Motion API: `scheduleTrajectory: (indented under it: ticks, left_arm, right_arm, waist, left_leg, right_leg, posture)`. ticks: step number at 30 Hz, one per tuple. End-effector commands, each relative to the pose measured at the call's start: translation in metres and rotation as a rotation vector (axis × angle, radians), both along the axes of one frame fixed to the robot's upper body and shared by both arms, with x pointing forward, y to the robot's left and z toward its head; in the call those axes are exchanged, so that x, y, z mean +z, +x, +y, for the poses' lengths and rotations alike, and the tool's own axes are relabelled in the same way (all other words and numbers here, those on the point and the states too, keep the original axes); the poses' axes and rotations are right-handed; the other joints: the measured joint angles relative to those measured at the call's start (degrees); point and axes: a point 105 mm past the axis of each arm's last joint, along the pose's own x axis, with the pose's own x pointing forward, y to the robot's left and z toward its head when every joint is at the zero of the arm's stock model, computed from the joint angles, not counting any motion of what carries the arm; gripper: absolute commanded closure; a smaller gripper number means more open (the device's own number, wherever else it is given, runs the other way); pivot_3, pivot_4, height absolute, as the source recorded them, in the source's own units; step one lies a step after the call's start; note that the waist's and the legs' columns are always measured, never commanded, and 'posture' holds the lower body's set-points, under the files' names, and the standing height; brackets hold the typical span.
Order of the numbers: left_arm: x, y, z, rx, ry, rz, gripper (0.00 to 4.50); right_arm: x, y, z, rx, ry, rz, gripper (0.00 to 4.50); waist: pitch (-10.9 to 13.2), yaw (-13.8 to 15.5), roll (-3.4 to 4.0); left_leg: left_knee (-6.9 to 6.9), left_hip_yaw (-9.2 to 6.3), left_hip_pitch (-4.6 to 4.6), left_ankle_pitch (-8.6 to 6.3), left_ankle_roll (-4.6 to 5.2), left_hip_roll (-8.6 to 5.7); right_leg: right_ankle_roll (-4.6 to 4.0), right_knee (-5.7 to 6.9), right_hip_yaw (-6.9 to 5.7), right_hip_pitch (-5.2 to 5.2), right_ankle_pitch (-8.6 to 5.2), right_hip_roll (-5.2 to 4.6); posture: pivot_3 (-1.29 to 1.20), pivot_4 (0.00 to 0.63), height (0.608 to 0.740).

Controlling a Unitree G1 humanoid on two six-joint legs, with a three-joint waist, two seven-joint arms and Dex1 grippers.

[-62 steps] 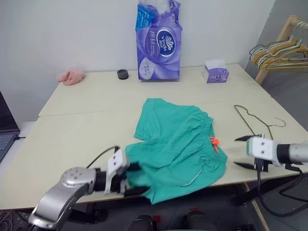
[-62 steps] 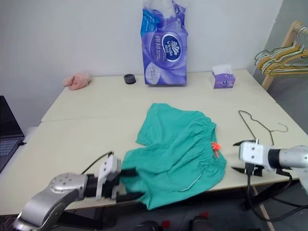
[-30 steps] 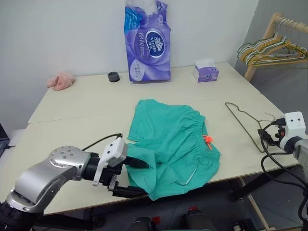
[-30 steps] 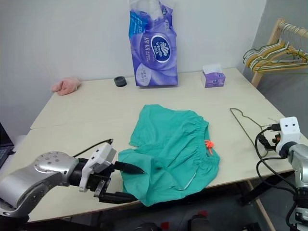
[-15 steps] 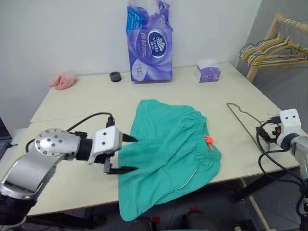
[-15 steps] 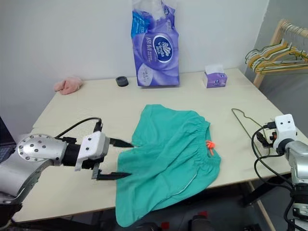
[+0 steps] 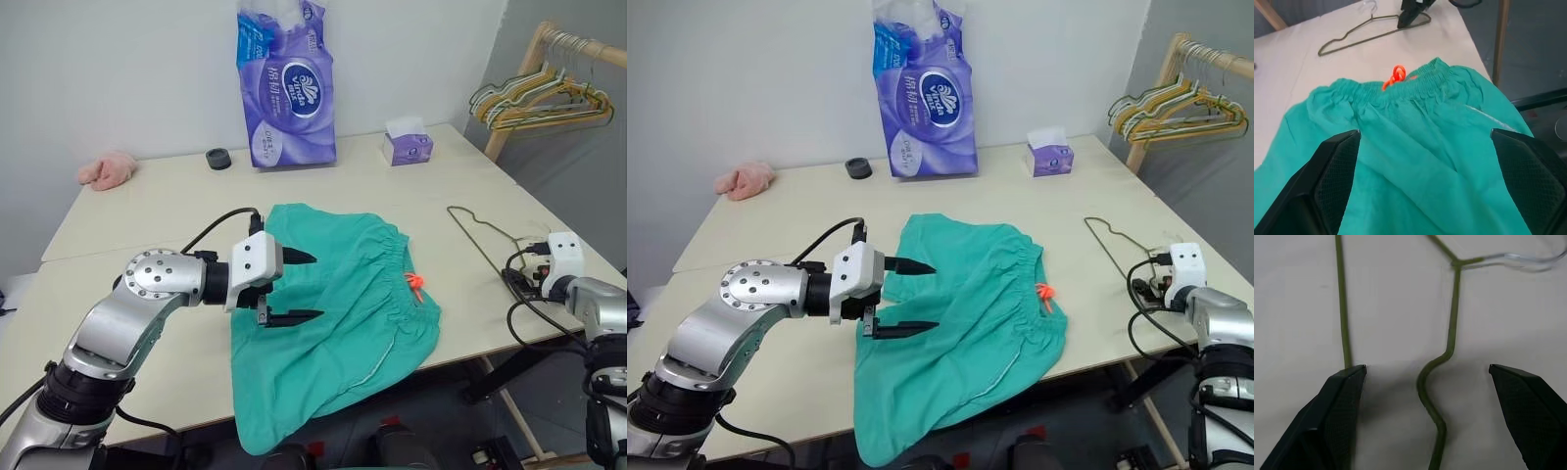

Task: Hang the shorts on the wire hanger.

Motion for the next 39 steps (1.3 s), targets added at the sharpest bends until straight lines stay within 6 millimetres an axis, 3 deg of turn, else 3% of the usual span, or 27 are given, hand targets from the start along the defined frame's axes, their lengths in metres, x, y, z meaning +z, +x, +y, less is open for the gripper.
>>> scheduleTrajectory:
  ticks: [1, 4, 11, 15, 18, 21, 26, 31, 33, 36, 39]
  left_arm:
    - [0.006, 0.001, 0.0, -0.005, 0.001, -0.032, 0.01]
    - [0.007, 0.002, 0.0, -0.001, 0.0, -0.036, 0.0]
    - [0.008, 0.004, -0.001, 0.007, -0.006, -0.044, 0.0]
    - [0.009, 0.008, -0.001, 0.023, -0.014, -0.06, 0.0]
    - [0.01, 0.014, 0.0, 0.054, -0.029, -0.08, 0.0]
    - [0.014, 0.038, 0.009, 0.182, -0.071, -0.124, 0.0]
    - [0.023, 0.077, 0.038, 0.414, -0.125, -0.219, 0.0]
    - [0.031, 0.097, 0.056, 0.538, -0.197, -0.237, 0.0]
    - [0.035, 0.102, 0.06, 0.563, -0.236, -0.207, 0.0]
    - [0.036, 0.105, 0.065, 0.569, -0.324, -0.067, 0.0]
    - [0.023, 0.089, 0.06, 0.458, -0.308, 0.096, 0.0]
  right_arm:
    - [-0.006, -0.003, 0.004, 0.019, 0.058, 0.058, 0.18]
    - [-0.012, -0.007, -0.001, -0.024, 0.083, 0.089, 0.81]
    - [-0.027, -0.016, -0.005, -0.08, 0.144, 0.15, 3.12]
    - [-0.029, -0.016, -0.004, -0.061, 0.093, 0.141, 4.42]
    - [-0.025, -0.014, -0.002, -0.042, 0.058, 0.113, 4.47]
    - [-0.011, -0.009, 0.0, 0.006, -0.017, 0.05, 4.47]
    - [0.024, 0.0, 0.003, 0.068, -0.181, -0.098, 4.47]
    - [0.055, 0.004, 0.024, 0.165, -0.293, -0.226, 4.47]
    - [0.066, 0.004, 0.042, 0.244, -0.35, -0.281, 4.47]
    - [0.083, -0.001, 0.088, 0.454, -0.493, -0.384, 4.47]
    - [0.088, -0.006, 0.115, 0.598, -0.607, -0.447, 4.47]
  waist:
    - [0.0, 0.0, -0.02]
    - [-0.1, 0.1, -0.13]
    - [-0.3, 0.1, -0.54]
    - [-0.5, 0.1, -0.77]
    - [-0.6, 0.1, -0.99]
    - [-0.6, 0.3, -0.99]
    - [-0.6, 0.3, -0.87]
    - [-0.5, 0.1, -0.66]
    - [-0.5, 0.2, -0.66]
    - [-0.5, 0.2, -0.66]
    - [-0.5, 0.0, -0.64]
  left_leg:
    - [0.0, -0.01, 0.0, 0.0, 0.0, 0.0]
    - [0.01, -0.03, 0.0, 0.0, 0.0, 0.0]
    - [0.01, -0.11, 0.01, 0.0, 0.0, 0.0]
    - [0.01, -0.12, 0.01, -0.01, 0.0, 0.01]
    - [0.01, -0.16, 0.02, -0.01, -0.01, 0.01]
    - [0.04, -0.16, 0.02, -0.01, -0.01, 0.0]
    - [0.05, -0.17, -0.01, 0.0, -0.02, 0.0]
    - [0.04, -0.15, -0.09, -0.02, -0.07, 0.0]
    - [0.04, -0.18, -0.1, -0.03, -0.09, 0.01]
    - [0.05, -0.28, -0.14, -0.04, -0.12, 0.0]
    - [0.06, -0.3, -0.24, -0.04, -0.14, 0.0]
  right_leg:
    - [0.0, 0.0, 0.0, 0.0, 0.0, 0.0]
    - [0.0, 0.0, -0.01, 0.01, 0.0, 0.0]
    - [0.0, -0.01, -0.07, 0.03, 0.0, 0.0]
    - [-0.01, -0.01, -0.07, 0.04, 0.0, 0.0]
    - [-0.01, -0.03, -0.1, 0.07, 0.0, 0.0]
    - [0.01, -0.05, -0.09, 0.09, 0.01, 0.0]
    - [0.03, -0.03, -0.09, 0.02, 0.02, 0.0]
    - [0.04, -0.02, -0.05, -0.09, 0.03, -0.02]
    - [0.05, -0.01, -0.09, -0.1, 0.03, -0.01]
    - [0.05, 0.01, -0.16, -0.12, 0.03, -0.02]
    - [0.07, 0.03, -0.17, -0.24, 0.02, -0.01]
  posture:
    - [-0.14, 0.036, 0.74]
    - [-0.14, 0.034, 0.74]
    - [-0.14, 0.031, 0.74]
    - [-0.14, 0.028, 0.74]
    - [-0.14, 0.029, 0.74]
    - [-0.15, 0.028, 0.74]
    - [-0.15, 0.028, 0.74]
    - [-0.16, 0.027, 0.74]
    - [-0.16, 0.027, 0.74]
    - [-0.17, 0.028, 0.74]
    - [-0.17, 0.029, 0.74]
